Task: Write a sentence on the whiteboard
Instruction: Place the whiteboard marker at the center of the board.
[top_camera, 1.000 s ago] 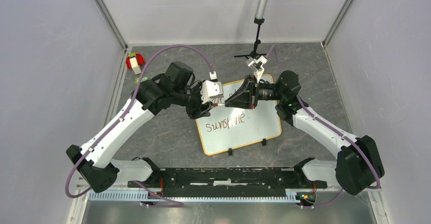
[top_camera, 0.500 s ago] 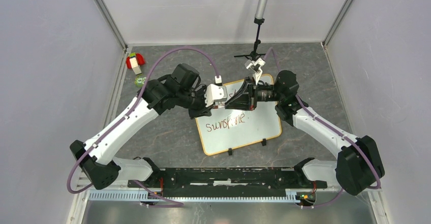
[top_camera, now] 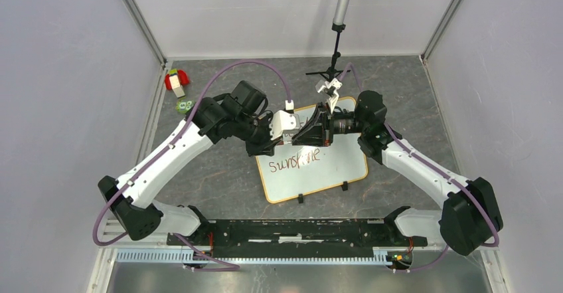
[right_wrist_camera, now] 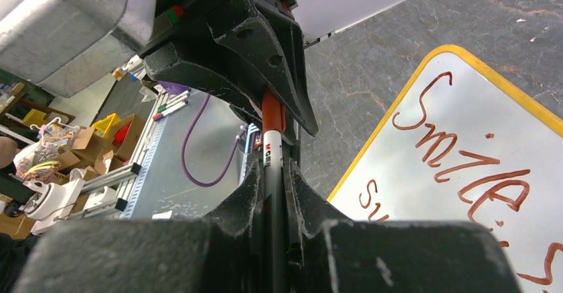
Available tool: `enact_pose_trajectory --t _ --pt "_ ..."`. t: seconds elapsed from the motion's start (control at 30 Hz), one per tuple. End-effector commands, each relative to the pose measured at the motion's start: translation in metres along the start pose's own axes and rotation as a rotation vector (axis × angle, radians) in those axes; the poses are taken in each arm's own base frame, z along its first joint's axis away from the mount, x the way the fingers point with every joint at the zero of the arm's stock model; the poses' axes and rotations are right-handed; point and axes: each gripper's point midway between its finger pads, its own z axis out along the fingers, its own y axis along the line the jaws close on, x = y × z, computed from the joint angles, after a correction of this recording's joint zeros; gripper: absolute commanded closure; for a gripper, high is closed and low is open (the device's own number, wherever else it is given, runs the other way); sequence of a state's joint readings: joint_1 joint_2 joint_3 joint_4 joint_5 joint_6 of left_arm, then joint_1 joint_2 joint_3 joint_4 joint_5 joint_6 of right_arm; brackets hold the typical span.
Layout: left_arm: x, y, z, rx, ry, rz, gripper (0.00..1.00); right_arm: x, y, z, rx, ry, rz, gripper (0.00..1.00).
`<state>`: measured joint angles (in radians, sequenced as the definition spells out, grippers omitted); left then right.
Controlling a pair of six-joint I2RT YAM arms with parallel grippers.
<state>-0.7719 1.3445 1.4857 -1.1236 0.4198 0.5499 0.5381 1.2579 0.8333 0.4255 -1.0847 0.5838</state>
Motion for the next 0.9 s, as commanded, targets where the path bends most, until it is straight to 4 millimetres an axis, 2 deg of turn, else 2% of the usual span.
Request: enact_pose_trajectory --t 0.0,0.1,0.2,0.23,0.27,0.4,0.5,0.63,0.87 --pt "-0.092 -0.001 -0.015 0.014 -0.308 0.114 0.98 0.006 0.004 0.017 -0.015 0.030 -0.021 1.00" --pt "-0.095 -0.001 -0.015 0.020 -0.319 0.109 0.98 0.006 0.005 0.020 -0.022 0.035 -0.024 1.00" --pt "-0.091 0.003 -0.016 -0.014 -0.304 0.107 0.97 0.003 0.004 0.019 -0.015 0.043 -0.036 1.00" --pt "-0.088 0.006 -0.016 -0.032 -0.293 0.103 0.94 0.004 0.002 0.018 -0.003 0.053 -0.045 1.00" --pt "-0.083 0.006 -0.018 -0.045 -0.279 0.108 0.89 0.002 0.000 0.016 0.010 0.055 -0.058 1.00" --pt "-0.051 0.019 -0.024 -0.152 -0.167 0.140 0.53 -0.003 -0.011 0.005 0.079 0.059 -0.082 1.00" --pt "-0.038 0.020 -0.027 -0.182 -0.123 0.154 0.41 0.000 -0.014 0.003 0.095 0.067 -0.083 1.00" --pt "-0.037 0.017 -0.024 -0.161 -0.122 0.159 0.40 0.002 -0.012 0.004 0.075 0.059 -0.063 1.00" --pt "-0.045 0.024 -0.013 -0.165 -0.106 0.170 0.42 0.005 -0.005 0.010 0.042 0.071 -0.058 1.00"
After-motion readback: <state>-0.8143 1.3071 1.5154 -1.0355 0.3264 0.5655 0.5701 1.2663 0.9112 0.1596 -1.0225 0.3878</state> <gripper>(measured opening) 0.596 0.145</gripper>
